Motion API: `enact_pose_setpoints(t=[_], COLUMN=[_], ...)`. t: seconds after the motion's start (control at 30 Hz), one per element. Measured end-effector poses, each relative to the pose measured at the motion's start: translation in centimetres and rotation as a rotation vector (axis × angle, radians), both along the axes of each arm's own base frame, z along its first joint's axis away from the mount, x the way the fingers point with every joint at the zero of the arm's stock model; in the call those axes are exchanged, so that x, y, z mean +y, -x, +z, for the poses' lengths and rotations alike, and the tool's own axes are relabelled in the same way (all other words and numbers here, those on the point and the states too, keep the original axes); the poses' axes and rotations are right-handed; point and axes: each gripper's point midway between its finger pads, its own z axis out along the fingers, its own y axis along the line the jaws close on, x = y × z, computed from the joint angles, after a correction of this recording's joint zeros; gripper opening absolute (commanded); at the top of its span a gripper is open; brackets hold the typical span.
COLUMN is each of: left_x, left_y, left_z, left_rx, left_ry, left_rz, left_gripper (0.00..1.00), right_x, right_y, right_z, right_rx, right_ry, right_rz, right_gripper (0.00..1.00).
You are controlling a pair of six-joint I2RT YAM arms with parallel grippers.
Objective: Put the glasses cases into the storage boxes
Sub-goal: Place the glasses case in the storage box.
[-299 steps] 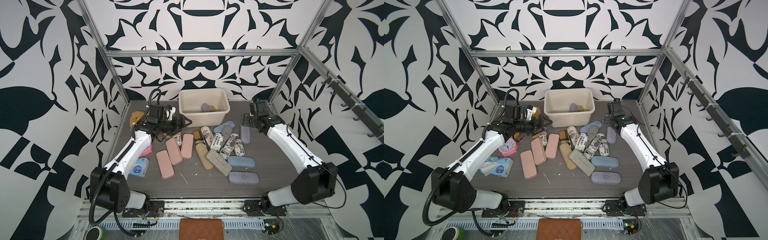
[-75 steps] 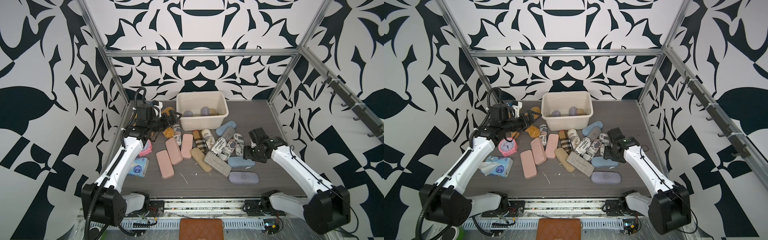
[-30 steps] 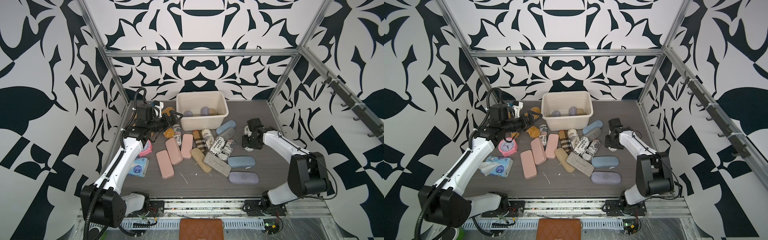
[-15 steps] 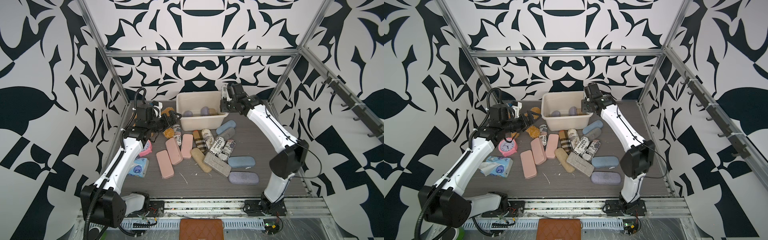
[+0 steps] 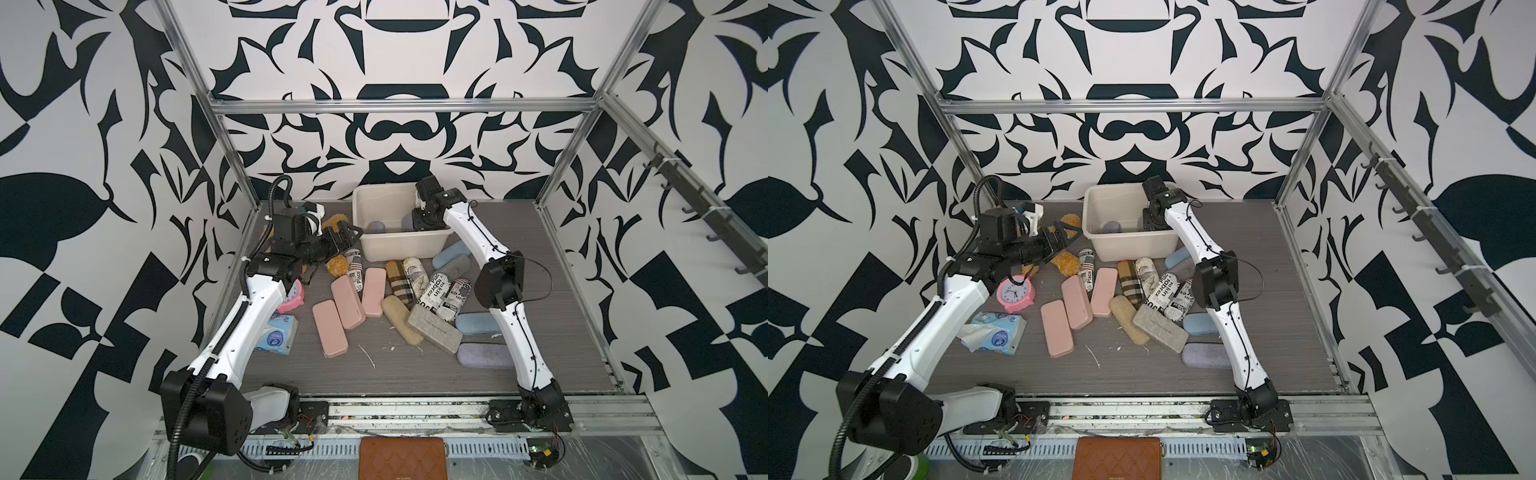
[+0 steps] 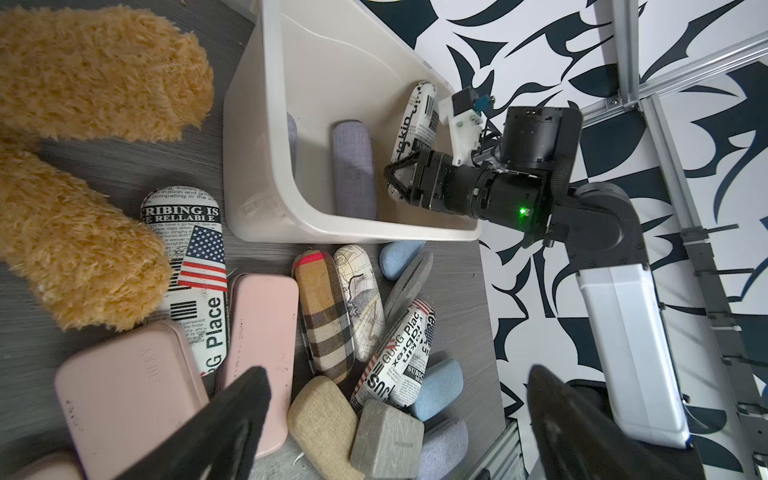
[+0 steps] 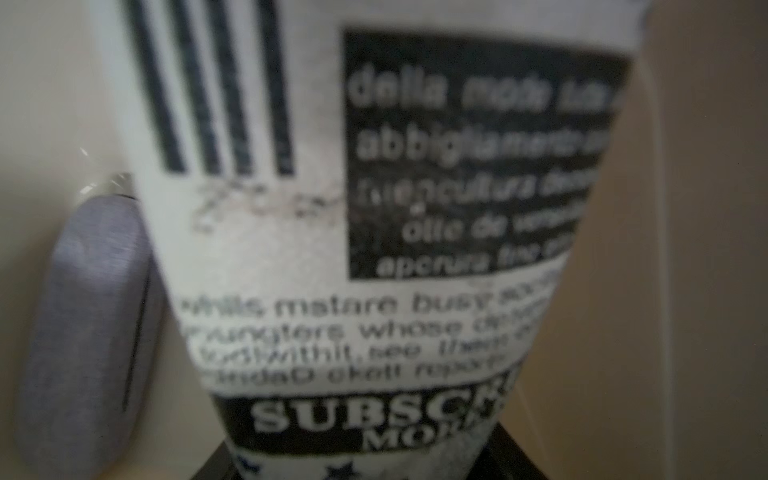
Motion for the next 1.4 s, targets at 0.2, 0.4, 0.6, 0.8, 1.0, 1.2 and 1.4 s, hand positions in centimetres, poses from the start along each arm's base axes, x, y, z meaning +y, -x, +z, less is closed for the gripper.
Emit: enact_pose_setpoints(t=[0.2, 0.4, 0.6, 0.8, 1.0, 1.2, 1.4], left_x=[0.0, 0.0, 0.0, 0.0, 0.0, 0.0, 0.0], left_y=[0.0, 0.0, -0.1, -0.1, 0.0, 0.0, 0.0], left_z=[0.0, -0.1, -0.2, -0.2, -0.3, -0.3, -0.3], left_rx=[0.000, 0.002, 0.003, 0.000, 0.001, 0.004, 0.006], left_ry=[0.000, -0.001, -0.004, -0.010, -0.010, -0.009, -0.008], left_rz=[0.000, 0.000, -0.001, -0.003, -0.004, -0.006, -0.008], left_gripper=[0.99, 0.99, 0.99, 0.99, 0.99, 0.99, 0.99], right_x=[-0.2, -0.4, -0.8, -1.1, -1.1, -1.1, -1.1], right_y=[-0.5, -0.6, -0.8, -1.1, -1.4, -1.2, -0.3], right_z=[-0.4, -1.8, -2.4, -2.2, -1.0, 3.6, 11.8], right_rx=[-0.004, 0.013, 0.016, 0.000, -0.028, -0.093, -0.222], right_ry=[0.014, 0.031, 0.047, 0.058, 0.050, 0.010, -0.071], right_rz=[-0.002, 0.003, 0.000, -0.015, -0.017, -0.016, -0.004], right_gripper=[0.50, 0.54, 0.64, 0.79, 0.96, 0.97, 0.97])
